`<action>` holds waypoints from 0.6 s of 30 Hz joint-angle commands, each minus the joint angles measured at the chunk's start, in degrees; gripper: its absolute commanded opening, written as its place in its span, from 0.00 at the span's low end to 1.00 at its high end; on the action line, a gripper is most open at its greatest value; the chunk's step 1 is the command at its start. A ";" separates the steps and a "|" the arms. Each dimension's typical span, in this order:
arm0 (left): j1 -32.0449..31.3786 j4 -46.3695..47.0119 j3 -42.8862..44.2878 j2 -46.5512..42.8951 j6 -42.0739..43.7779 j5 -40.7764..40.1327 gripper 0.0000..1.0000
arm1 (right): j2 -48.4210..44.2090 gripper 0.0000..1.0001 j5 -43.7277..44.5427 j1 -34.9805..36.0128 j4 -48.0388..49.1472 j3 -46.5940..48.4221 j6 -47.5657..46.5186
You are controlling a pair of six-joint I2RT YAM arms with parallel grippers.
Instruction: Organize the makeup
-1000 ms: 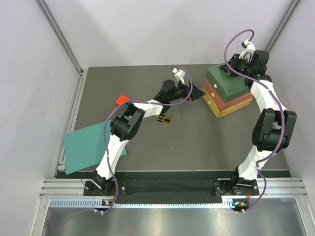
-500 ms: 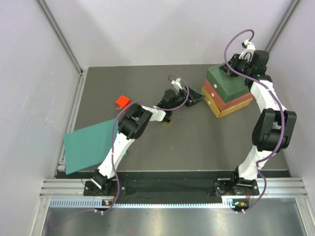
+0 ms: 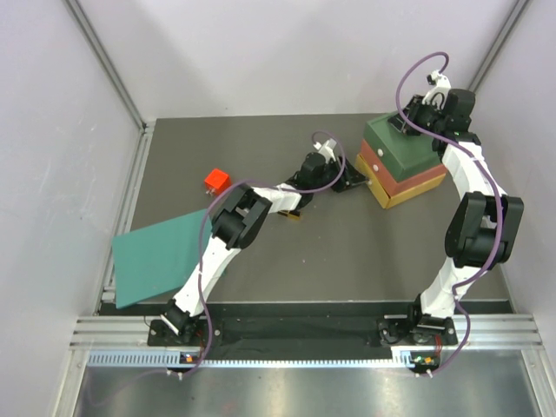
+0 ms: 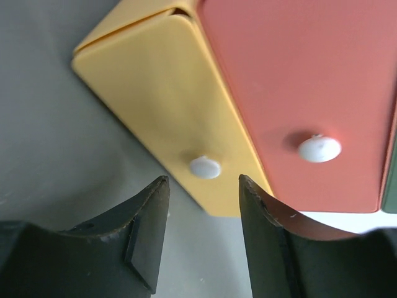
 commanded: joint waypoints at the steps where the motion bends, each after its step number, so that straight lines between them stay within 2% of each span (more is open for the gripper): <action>1: -0.35 -1.28 2.89 -1.19 0.81 -2.03 0.52 | 6.56 0.19 3.58 -0.25 -22.58 -6.87 -1.58; 18: -1.32 -1.72 8.08 3.12 -0.51 -1.51 0.50 | 6.73 0.19 3.49 -0.60 -22.41 -6.96 -1.49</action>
